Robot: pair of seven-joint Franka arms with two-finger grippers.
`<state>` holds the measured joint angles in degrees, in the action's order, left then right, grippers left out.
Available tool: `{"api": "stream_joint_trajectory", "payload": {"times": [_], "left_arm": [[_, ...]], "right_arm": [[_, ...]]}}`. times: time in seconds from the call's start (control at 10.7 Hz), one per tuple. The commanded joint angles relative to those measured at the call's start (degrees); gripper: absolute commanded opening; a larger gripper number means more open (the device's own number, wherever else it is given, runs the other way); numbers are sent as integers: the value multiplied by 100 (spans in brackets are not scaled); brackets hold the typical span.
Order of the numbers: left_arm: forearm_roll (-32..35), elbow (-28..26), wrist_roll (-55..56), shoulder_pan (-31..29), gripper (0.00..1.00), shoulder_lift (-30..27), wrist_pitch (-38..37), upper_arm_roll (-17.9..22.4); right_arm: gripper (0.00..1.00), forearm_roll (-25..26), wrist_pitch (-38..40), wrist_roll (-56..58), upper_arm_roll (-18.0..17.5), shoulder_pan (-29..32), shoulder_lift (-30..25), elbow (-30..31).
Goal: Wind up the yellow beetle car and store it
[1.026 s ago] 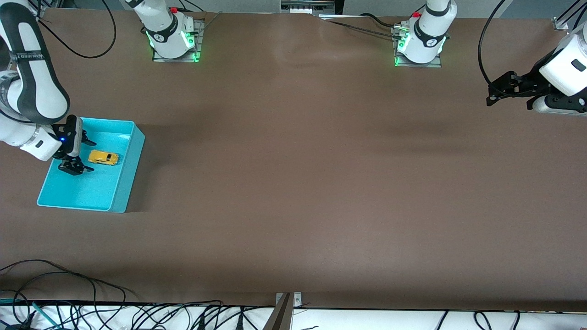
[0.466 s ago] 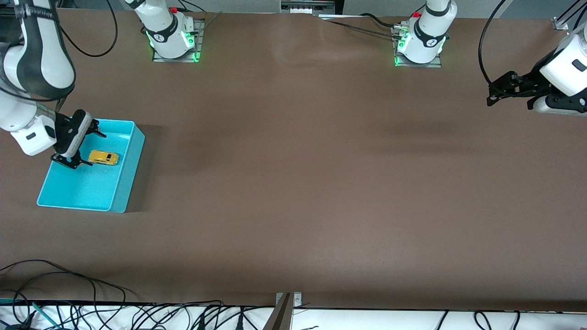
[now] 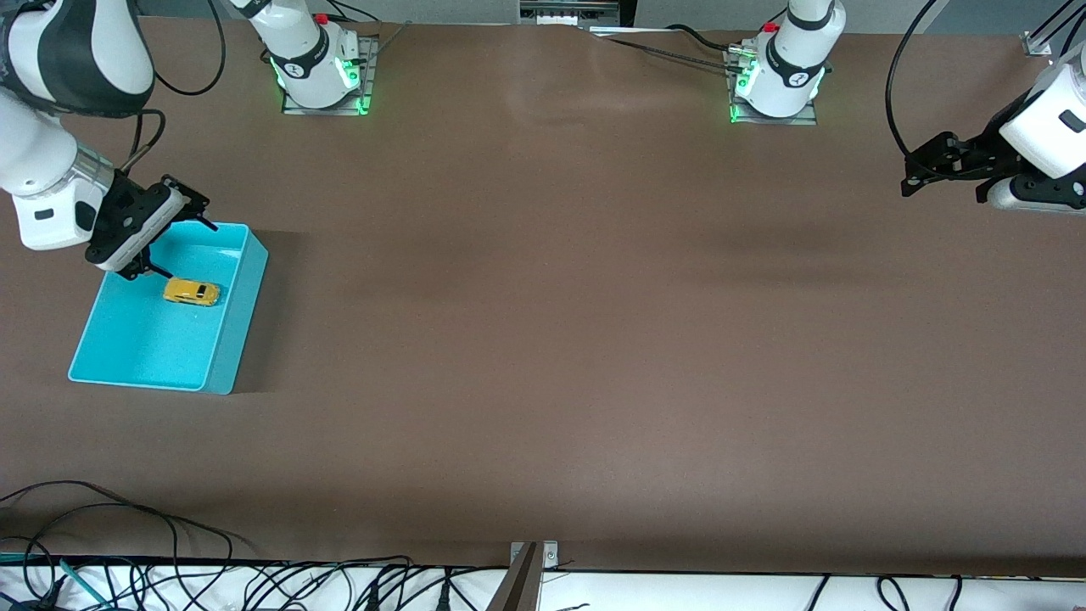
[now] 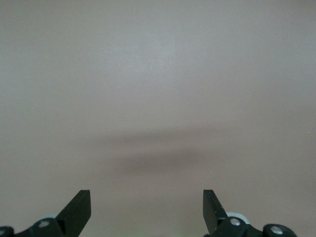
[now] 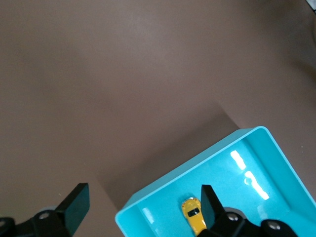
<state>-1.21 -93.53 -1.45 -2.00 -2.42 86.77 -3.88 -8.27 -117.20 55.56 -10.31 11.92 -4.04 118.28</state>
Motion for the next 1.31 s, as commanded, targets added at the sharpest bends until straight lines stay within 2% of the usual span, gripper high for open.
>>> {"api": "stream_joint_trajectory", "payload": {"times": [0.0, 0.47, 0.75, 1.03, 1.21], "left_arm": [[-72, 195, 31, -54, 100, 84, -134, -17], [-72, 195, 31, -54, 100, 84, -213, -17], [-72, 195, 40, -54, 100, 84, -213, -17], [-72, 195, 40, -54, 100, 84, -222, -17], [-72, 195, 40, -54, 100, 84, -222, -17]], "right_arm": [[100, 237, 276, -1357, 64, -373, -307, -24], [100, 615, 1601, -3434, 99, -717, -247, -1243], [100, 809, 2306, -4402, 222, -867, 271, -2324], [100, 914, 2447, -4965, 449, -1111, 439, -2538], [100, 889, 2596, -5054, 468, -1148, 475, -2739]]}}
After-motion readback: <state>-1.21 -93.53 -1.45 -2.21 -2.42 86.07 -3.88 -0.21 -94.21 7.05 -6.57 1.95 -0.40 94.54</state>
